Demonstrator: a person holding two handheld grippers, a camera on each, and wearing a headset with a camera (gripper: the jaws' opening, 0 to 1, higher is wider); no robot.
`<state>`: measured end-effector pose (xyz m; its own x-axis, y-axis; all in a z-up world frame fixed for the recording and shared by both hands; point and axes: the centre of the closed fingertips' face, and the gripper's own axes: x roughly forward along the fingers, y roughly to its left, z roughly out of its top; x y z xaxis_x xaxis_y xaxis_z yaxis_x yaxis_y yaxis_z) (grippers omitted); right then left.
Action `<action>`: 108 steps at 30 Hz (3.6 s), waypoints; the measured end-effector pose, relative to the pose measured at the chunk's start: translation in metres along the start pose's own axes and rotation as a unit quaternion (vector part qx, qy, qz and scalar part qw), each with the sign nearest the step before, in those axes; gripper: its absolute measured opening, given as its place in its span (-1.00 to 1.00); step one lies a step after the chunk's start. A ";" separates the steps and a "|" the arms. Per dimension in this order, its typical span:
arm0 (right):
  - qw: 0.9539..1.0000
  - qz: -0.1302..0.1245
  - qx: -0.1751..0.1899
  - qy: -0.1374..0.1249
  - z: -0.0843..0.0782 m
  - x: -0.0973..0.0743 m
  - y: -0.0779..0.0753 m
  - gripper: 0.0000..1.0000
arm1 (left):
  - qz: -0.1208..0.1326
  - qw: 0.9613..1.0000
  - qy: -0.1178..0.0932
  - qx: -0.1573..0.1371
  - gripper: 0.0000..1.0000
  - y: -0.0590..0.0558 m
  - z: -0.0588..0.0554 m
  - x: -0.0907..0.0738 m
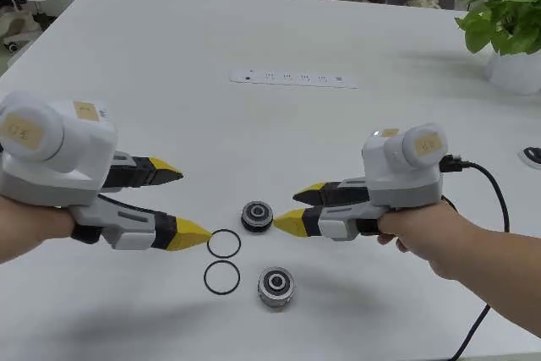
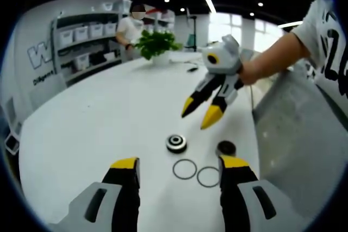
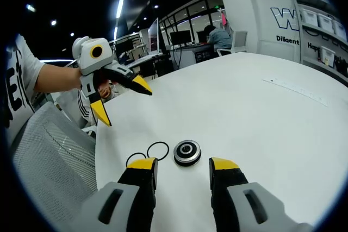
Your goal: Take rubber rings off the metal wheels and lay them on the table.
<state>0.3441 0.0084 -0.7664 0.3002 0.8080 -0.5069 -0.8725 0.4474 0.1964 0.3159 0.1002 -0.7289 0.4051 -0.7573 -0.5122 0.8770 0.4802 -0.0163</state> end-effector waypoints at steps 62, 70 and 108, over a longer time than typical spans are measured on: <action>0.999 0.009 -0.033 0.028 -0.022 0.024 -0.010 -0.40 | -0.023 0.999 0.021 -0.011 0.04 0.007 -0.014 0.050; 0.999 0.010 -0.033 0.028 -0.023 0.025 -0.010 -0.41 | -0.028 0.999 0.019 -0.010 -0.01 0.007 -0.013 0.057; 0.999 0.016 -0.034 0.017 -0.019 0.029 -0.011 -0.43 | -0.052 0.999 0.012 0.009 -0.42 0.004 -0.004 0.091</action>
<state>0.3548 0.0197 -0.7997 0.2594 0.8080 -0.5291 -0.9061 0.3932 0.1562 0.3551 0.0353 -0.7790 0.3059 -0.7920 -0.5283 0.9187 0.3911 -0.0544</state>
